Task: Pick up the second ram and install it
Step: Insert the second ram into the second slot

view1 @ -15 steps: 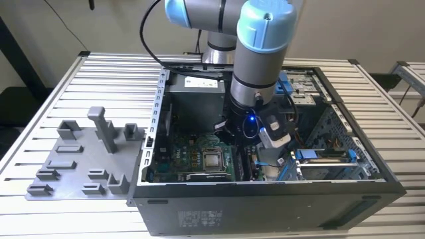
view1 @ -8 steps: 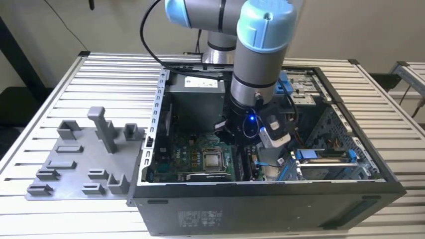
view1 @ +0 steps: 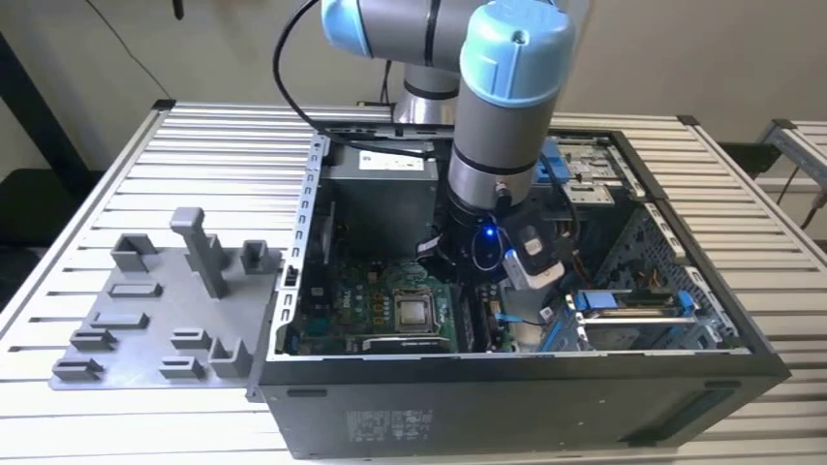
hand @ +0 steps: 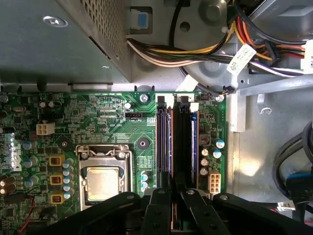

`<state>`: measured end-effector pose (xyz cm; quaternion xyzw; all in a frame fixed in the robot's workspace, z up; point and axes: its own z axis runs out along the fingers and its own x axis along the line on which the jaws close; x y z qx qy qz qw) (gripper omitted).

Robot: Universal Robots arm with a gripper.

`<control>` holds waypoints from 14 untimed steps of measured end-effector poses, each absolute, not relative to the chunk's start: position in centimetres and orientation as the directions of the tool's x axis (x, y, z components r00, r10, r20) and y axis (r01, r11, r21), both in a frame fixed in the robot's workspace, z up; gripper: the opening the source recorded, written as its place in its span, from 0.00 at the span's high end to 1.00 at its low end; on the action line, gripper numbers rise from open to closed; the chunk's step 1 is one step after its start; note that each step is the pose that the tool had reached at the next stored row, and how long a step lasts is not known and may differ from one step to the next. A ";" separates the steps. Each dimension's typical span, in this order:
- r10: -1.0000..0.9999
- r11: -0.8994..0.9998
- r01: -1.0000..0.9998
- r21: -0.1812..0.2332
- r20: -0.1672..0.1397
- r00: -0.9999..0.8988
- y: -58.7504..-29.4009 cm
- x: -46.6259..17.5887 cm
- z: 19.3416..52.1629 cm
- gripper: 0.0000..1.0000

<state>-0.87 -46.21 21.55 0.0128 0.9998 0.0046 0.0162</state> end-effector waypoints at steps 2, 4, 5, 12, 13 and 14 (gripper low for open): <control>0.026 1.000 0.025 0.010 -0.032 -0.999 -46.2 -0.9 21.6 0.86; 0.026 1.000 0.025 0.010 -0.032 -0.999 -46.2 -0.9 21.6 0.86; 0.026 1.000 0.025 0.010 -0.032 -0.999 -46.2 -0.9 21.5 0.86; 0.026 1.000 0.025 0.010 -0.032 -0.999 -46.2 -0.9 21.9 0.78; 0.026 1.000 0.025 0.010 -0.032 -0.999 -46.2 -0.9 22.4 0.78; 0.026 1.000 0.025 0.010 -0.031 -0.999 -46.2 -0.9 22.8 0.78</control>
